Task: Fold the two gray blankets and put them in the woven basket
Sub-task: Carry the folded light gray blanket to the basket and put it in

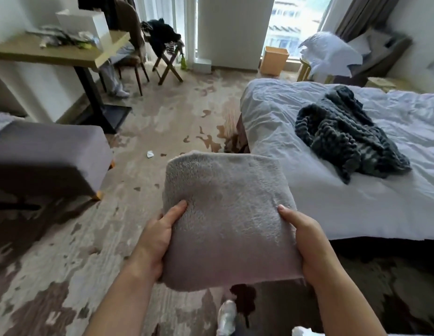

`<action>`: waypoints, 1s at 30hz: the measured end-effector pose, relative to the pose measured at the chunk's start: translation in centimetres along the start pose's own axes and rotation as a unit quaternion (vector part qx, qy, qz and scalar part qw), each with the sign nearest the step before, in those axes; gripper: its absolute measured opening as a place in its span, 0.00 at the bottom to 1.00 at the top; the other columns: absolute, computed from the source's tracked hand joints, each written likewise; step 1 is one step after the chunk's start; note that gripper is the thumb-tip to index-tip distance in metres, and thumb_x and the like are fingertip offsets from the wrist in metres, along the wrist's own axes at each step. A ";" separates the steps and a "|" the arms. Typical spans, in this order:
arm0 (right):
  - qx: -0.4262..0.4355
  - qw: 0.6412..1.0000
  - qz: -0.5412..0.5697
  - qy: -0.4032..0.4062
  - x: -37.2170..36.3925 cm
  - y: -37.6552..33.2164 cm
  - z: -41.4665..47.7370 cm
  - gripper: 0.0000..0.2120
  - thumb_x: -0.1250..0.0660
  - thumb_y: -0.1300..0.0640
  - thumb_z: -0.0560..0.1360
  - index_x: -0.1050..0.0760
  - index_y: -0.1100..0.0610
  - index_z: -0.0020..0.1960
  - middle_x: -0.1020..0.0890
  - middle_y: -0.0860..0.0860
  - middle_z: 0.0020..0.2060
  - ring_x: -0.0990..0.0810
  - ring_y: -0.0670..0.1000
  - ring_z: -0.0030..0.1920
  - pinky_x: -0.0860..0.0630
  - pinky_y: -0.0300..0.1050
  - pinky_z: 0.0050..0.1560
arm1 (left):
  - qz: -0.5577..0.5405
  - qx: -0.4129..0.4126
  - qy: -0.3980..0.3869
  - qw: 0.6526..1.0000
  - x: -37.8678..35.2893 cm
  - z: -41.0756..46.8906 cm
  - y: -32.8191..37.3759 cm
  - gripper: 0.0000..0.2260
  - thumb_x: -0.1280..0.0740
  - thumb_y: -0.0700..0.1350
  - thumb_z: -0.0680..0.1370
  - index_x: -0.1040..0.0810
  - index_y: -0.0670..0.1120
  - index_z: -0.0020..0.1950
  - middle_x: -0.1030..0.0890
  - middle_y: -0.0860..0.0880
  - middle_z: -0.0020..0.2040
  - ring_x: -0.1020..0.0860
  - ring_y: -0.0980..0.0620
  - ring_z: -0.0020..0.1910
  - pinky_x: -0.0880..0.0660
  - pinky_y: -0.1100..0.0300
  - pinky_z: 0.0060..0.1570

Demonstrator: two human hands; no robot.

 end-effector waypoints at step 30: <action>0.023 0.997 0.055 0.045 -21.5 -36.3 69.1 0.09 0.29 0.52 0.71 0.15 0.56 0.45 0.14 0.59 0.46 0.15 0.59 0.46 0.19 0.55 0.49 | 0.052 -0.031 -0.029 0.998 -13.9 69.8 43.3 0.25 0.26 0.56 0.63 0.20 0.46 0.55 0.15 0.43 0.46 0.16 0.43 0.45 0.21 0.52 0.43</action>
Point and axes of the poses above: each hand's wrist, its own z-axis towards the middle knuckle, its own x-axis out of the back of the hand, y = z × x, the point moved 6 cm from there along z, towards the middle knuckle
